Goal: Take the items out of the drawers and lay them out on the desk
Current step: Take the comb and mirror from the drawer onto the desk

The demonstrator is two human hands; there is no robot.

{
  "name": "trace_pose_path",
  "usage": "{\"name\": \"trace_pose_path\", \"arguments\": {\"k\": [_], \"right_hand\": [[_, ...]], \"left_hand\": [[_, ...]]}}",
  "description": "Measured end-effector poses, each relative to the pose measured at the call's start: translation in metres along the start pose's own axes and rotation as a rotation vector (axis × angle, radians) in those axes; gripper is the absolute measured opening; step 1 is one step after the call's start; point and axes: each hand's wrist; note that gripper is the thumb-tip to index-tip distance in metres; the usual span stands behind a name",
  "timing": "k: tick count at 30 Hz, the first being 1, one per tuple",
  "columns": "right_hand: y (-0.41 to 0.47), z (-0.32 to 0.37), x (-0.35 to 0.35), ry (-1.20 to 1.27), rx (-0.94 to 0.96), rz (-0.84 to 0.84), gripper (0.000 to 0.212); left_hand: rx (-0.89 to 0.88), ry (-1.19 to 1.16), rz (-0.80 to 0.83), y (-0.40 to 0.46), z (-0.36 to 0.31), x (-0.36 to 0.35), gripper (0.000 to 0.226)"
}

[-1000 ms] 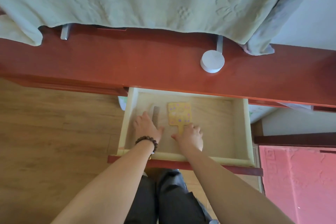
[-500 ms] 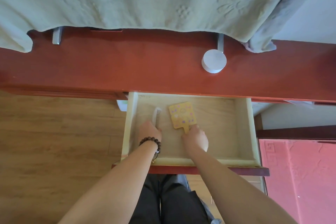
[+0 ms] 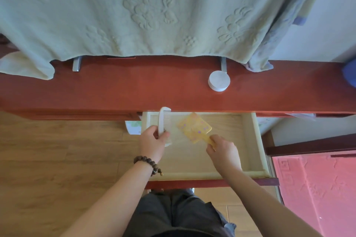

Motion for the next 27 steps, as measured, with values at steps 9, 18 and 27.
{"name": "trace_pose_path", "arguments": {"k": [9, 18, 27], "right_hand": [[0.028, 0.048, 0.048, 0.198, 0.151, -0.189, 0.019], [0.126, 0.070, 0.034, 0.208, -0.013, -0.219, 0.011], [0.142, 0.060, 0.018, 0.027, -0.018, -0.336, 0.020]], "left_hand": [[-0.087, -0.051, -0.122, 0.063, -0.053, 0.028, 0.020], [-0.016, 0.120, 0.007, 0.115, -0.070, -0.002, 0.021], [-0.232, 0.466, 0.056, 0.103, -0.071, -0.017, 0.070]]}}
Point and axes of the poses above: each hand's wrist, its own y-axis towards the middle knuckle, its own x-axis out of the back of the hand, z = x × y, and after that the axes turned 3 degrees about z, right-handed
